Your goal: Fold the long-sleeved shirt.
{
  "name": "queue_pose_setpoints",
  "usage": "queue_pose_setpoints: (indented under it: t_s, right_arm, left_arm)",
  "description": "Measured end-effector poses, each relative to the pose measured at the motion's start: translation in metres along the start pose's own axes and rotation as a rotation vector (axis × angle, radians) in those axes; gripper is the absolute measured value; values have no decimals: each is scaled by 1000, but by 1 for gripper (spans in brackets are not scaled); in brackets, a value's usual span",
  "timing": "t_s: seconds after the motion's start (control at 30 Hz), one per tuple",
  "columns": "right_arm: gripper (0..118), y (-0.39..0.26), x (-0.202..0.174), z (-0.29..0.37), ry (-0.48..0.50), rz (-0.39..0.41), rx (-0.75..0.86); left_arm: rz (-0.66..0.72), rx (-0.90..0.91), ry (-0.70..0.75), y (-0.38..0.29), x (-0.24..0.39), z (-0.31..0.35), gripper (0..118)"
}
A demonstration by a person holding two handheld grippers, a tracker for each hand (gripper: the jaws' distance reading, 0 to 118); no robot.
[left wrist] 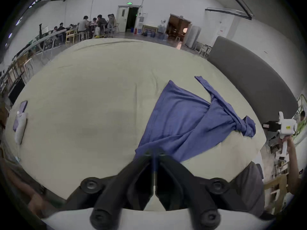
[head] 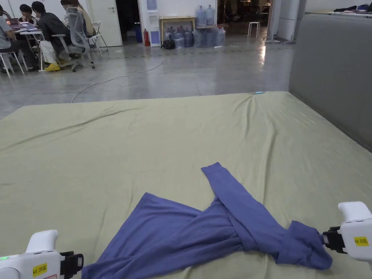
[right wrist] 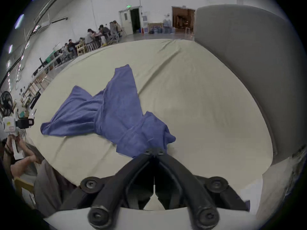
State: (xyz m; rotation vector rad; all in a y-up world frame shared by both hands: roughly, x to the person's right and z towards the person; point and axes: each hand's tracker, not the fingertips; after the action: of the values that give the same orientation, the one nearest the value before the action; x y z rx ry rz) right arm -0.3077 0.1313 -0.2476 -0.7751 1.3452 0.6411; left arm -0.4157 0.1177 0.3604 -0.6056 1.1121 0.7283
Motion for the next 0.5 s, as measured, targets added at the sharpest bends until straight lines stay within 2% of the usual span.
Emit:
queue_pose_setpoints:
  t_s: [0.13,0.33,0.37,0.4,0.43,0.47,0.5]
  right_arm:
    - [0,23,-27,-15,57,96,-3]
    - [0,112,-83,-73,105,189,34]
    - [10,130,-89,-91,109,205,43]
    - [33,152,-96,-110,108,198,38]
    - [69,173,-103,-128,113,194,30]
    - [83,193,-107,-150,123,185,-2]
    - [82,210,-110,-172,132,175,-26]
  left_arm:
    - [-20,25,-39,13,18,-8,0]
    - [-40,24,-85,28,33,-27,0]
    - [-39,23,-89,33,35,-32,0]
    - [-39,21,-94,36,38,-36,0]
    - [-38,19,-102,35,34,-42,0]
    - [-36,15,-107,37,35,-46,0]
    - [-32,10,-109,40,36,-51,0]
